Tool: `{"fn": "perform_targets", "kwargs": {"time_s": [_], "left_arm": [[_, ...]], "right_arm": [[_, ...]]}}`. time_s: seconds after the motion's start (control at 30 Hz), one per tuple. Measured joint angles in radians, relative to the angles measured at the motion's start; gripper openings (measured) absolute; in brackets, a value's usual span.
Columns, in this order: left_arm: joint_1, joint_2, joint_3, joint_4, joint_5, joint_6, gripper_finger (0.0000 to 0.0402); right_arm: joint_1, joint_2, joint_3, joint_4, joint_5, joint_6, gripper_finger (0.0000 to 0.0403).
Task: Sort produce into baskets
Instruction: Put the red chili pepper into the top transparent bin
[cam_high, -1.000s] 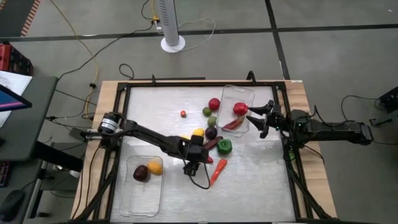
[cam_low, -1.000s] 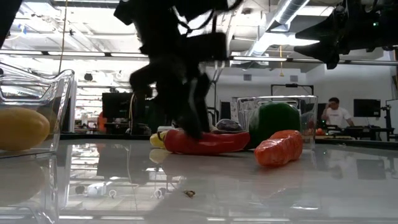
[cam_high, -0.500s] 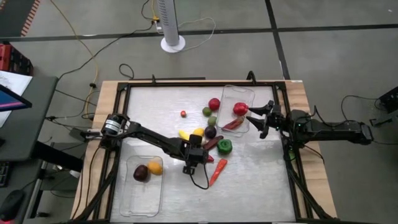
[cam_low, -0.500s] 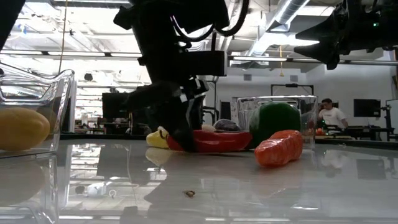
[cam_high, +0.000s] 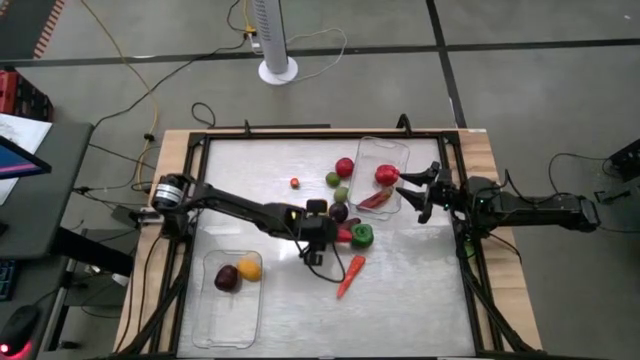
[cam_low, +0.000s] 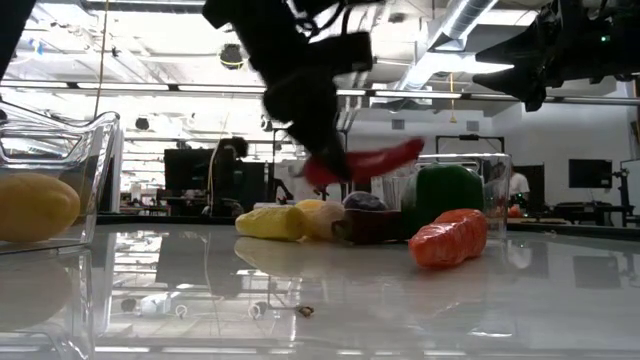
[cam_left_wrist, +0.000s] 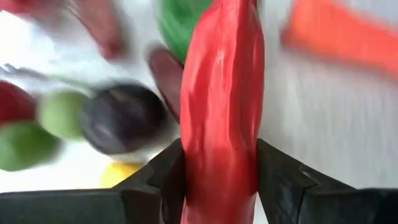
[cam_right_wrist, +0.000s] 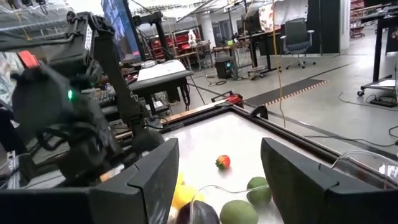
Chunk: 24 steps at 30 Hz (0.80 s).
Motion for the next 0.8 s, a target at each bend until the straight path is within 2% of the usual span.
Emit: {"fn": "perform_targets", "kwargs": {"time_s": [0.3,0.5,0.63,0.8], "left_arm": [[0.131,0.001,0.000,0.300,-0.004,-0.021,0.0148],[0.214,-0.001,0.034,0.345,0.009,-0.048,0.0154],[0.251,0.002,0.055,0.367,0.099,-0.066,0.0185],[0.274,0.002,0.096,0.391,0.148,-0.072,0.0242]], "right_arm": [[0.001,0.000,0.000,-0.001,0.000,-0.001,0.0256],[0.000,0.000,0.000,0.012,0.000,-0.023,0.0256],[0.000,0.000,0.000,0.010,0.000,-0.023,0.0256],[0.001,0.004,0.000,0.009,0.000,-0.019,0.0256]]}}
